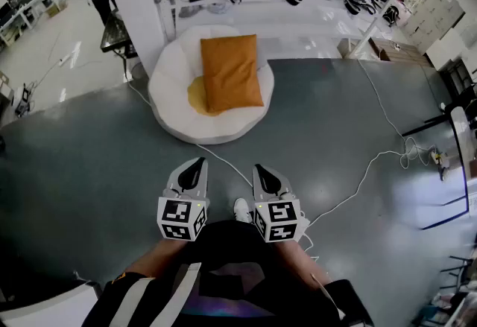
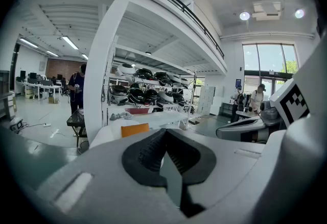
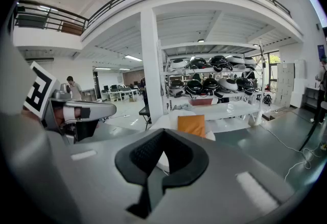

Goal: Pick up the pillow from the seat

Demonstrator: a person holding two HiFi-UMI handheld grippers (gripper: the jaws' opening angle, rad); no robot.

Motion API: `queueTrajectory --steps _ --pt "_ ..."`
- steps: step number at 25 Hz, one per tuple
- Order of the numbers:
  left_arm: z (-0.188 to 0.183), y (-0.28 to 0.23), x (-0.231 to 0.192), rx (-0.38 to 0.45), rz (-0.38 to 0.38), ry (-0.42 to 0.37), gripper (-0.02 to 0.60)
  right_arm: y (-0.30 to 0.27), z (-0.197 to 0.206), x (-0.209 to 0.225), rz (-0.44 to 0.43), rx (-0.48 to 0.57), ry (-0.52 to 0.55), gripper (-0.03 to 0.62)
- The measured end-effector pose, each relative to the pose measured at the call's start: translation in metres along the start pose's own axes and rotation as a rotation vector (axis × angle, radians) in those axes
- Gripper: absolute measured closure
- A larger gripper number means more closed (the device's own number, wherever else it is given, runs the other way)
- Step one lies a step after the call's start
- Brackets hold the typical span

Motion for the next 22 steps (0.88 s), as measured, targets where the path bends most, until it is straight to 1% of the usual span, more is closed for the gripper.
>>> queueTrajectory --steps 12,17,22 --pt "-0.002 -0.008 0.0 -0.012 0.0 0.003 0.581 -0.005 -0.002 0.005 -0.003 -0.004 -0.007 0.594" --pt "-0.004 -0.015 -0.001 -0.005 -0.01 0.01 0.581 -0.011 -0.005 0.01 -0.033 0.005 -0.031 0.592" --pt "-0.008 -0.026 0.001 0.011 -0.026 0.009 0.581 -0.019 -0.006 0.025 -0.032 0.027 -0.038 0.592"
Point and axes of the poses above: the fingertips, and each gripper's own axes: y backward along the fingers, x to its right, z out of its underside, the point moved 3 cm from there along y, backward along the fingers, and after that the axes turned 10 degrees about y, right-handed, at the moved point
